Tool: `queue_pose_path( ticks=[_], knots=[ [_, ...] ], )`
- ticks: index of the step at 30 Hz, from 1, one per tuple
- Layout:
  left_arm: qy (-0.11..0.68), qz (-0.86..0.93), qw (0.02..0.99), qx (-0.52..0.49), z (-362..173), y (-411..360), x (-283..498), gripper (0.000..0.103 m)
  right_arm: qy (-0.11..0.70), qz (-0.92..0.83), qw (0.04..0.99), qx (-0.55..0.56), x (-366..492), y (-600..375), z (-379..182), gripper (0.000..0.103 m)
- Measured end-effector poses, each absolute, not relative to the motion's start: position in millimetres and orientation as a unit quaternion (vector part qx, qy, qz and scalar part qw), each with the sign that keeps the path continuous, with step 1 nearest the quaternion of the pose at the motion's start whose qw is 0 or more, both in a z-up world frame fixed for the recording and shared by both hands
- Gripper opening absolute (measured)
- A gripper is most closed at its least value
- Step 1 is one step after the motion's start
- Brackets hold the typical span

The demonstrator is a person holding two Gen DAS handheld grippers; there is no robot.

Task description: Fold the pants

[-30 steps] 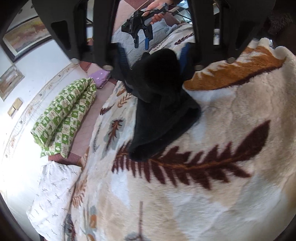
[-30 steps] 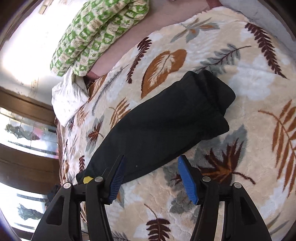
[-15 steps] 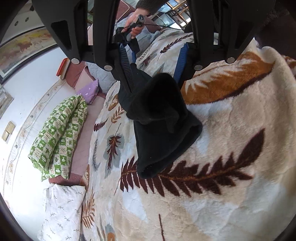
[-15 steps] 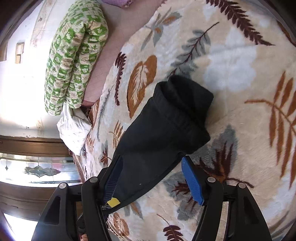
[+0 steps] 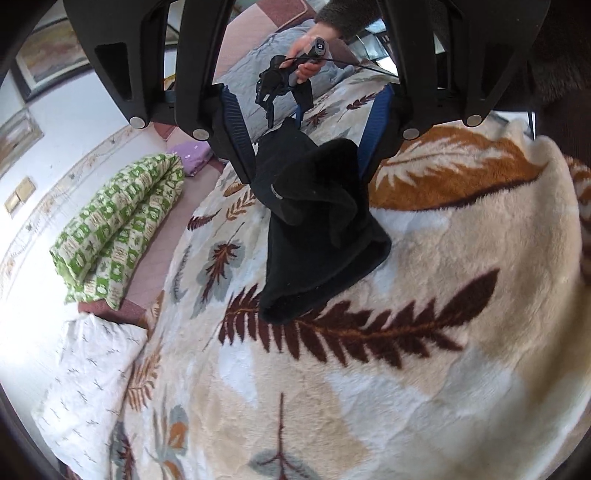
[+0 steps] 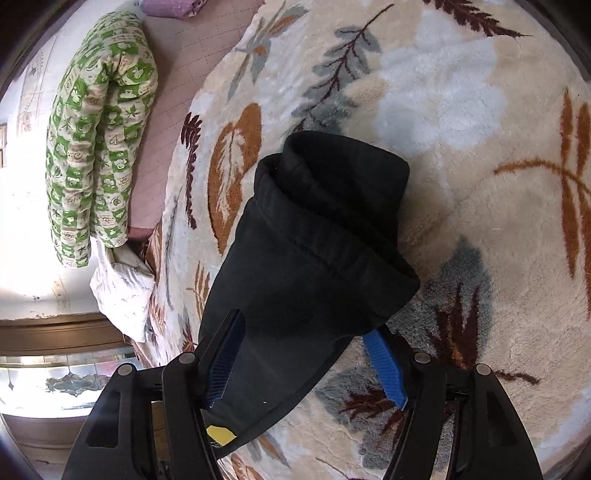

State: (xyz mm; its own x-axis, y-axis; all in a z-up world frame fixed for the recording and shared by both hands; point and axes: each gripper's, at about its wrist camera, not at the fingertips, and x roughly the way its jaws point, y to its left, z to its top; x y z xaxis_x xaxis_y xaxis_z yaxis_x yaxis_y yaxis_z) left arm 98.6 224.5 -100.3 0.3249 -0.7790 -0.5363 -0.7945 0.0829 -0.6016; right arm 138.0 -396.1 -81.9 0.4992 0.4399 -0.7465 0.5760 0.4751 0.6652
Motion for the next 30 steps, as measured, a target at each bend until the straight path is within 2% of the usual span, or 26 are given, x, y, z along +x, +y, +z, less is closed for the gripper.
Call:
queue_pose_path(
  ticks=[6,11,18,23,26,30],
  knots=[
    [0.570,0.007,0.468,-0.675,-69,207,67,0.055,0.501,-0.034,0.707,0.498,140,-395,-77,0.068],
    [0.589,0.030,0.551,-0.590,-51,215,104,0.055,0.503,-0.027,0.704,0.500,141,-397,-79,0.068],
    [0.623,0.034,0.564,-0.542,-46,212,134,0.055,0.504,-0.018,0.702,0.502,137,-400,-83,0.068],
    [0.641,0.048,0.649,-0.407,-9,206,148,0.055,0.506,-0.014,0.700,0.504,134,-404,-87,0.068],
    [0.665,0.050,0.642,-0.378,-22,209,150,0.055,0.507,-0.011,0.699,0.505,135,-405,-88,0.068],
    [0.664,0.033,0.626,-0.407,-42,215,155,0.055,0.507,-0.013,0.700,0.503,137,-404,-88,0.068]
  ],
)
